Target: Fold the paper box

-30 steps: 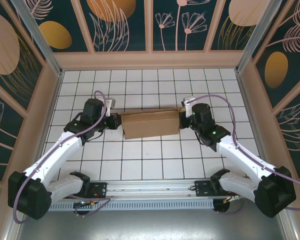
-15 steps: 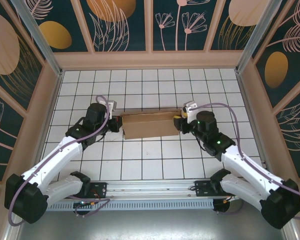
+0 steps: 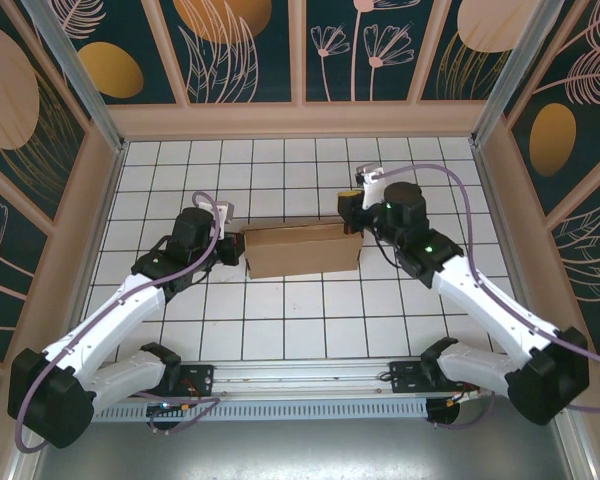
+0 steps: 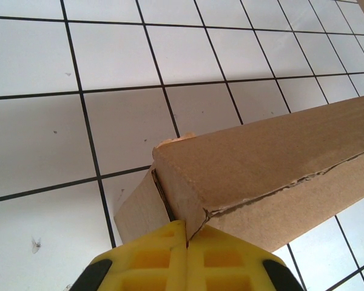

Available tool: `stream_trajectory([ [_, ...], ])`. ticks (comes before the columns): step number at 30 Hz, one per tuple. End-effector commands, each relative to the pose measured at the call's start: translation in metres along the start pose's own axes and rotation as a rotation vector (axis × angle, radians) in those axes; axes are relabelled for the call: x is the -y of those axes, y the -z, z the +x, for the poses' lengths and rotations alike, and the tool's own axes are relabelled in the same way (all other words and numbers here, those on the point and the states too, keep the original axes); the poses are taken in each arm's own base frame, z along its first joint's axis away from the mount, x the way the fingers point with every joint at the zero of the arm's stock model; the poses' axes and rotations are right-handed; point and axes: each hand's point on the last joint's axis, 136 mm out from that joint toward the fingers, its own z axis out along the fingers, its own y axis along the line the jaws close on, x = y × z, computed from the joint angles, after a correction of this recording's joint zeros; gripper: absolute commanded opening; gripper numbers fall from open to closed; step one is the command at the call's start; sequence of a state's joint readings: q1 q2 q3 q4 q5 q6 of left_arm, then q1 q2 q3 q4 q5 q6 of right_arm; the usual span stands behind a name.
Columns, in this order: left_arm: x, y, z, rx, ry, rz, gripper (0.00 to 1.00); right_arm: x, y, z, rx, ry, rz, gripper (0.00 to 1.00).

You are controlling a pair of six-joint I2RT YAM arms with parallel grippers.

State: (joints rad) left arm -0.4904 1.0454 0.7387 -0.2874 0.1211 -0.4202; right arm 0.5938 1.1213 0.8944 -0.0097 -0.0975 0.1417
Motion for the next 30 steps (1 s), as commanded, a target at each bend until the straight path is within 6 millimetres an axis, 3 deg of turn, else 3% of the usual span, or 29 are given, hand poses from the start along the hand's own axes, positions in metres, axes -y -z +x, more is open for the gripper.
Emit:
stream_trajectory([
  [1,-0.023,-0.006,0.044,-0.141,0.008,-0.081,0.0,0.016,-0.009,0.014,-0.05,-0.065,0.089,0.0],
  [9,-0.018,-0.006,0.041,-0.123,0.028,-0.057,0.0,0.024,-0.017,0.071,-0.18,-0.12,0.098,0.0],
  [15,-0.009,0.0,0.034,-0.092,0.047,-0.01,0.1,0.021,-0.015,0.099,-0.224,-0.138,0.086,0.0],
  [22,0.019,0.019,0.029,-0.097,0.065,0.124,0.36,0.027,-0.015,0.116,-0.237,-0.168,0.14,0.0],
  [27,0.035,0.039,0.026,-0.108,0.06,0.191,0.4,0.025,-0.017,0.123,-0.241,-0.158,0.163,0.0],
  [30,0.038,0.051,0.013,-0.078,0.069,0.183,0.38,0.025,-0.017,0.124,-0.239,-0.158,0.175,0.0],
])
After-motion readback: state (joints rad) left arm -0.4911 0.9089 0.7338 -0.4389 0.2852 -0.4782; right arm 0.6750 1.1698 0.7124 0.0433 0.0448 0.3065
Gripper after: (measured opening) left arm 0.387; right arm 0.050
